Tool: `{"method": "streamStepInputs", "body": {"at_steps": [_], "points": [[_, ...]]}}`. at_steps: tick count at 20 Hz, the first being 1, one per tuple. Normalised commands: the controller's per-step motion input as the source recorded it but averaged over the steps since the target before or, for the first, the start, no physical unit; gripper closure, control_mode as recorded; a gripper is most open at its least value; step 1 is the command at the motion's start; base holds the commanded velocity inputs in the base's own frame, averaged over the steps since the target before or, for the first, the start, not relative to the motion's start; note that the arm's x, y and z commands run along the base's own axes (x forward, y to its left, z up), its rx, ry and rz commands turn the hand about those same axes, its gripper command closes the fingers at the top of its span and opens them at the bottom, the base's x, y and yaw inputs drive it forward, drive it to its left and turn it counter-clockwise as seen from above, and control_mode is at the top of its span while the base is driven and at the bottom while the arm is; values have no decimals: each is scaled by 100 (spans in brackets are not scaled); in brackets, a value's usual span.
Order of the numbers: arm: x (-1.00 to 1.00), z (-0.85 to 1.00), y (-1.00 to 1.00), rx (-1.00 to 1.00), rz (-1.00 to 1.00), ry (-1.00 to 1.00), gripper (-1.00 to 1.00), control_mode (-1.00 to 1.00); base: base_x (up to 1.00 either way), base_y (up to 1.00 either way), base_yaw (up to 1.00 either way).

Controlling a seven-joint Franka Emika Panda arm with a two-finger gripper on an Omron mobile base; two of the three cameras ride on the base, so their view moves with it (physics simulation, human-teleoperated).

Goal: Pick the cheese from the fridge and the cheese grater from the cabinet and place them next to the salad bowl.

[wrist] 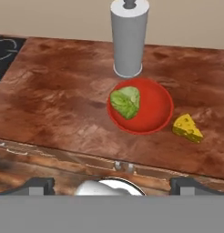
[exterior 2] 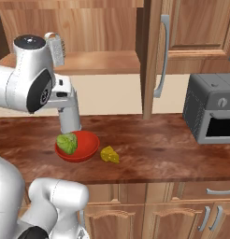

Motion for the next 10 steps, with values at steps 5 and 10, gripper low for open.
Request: {"method": "streamStepInputs", "body": {"at_steps": [5,10], "points": [[20,-7,44,24,2,-28,-100,-100,0,0,0],[3,11,26,25,1,-23,-100,-100,0,0,0]]}}
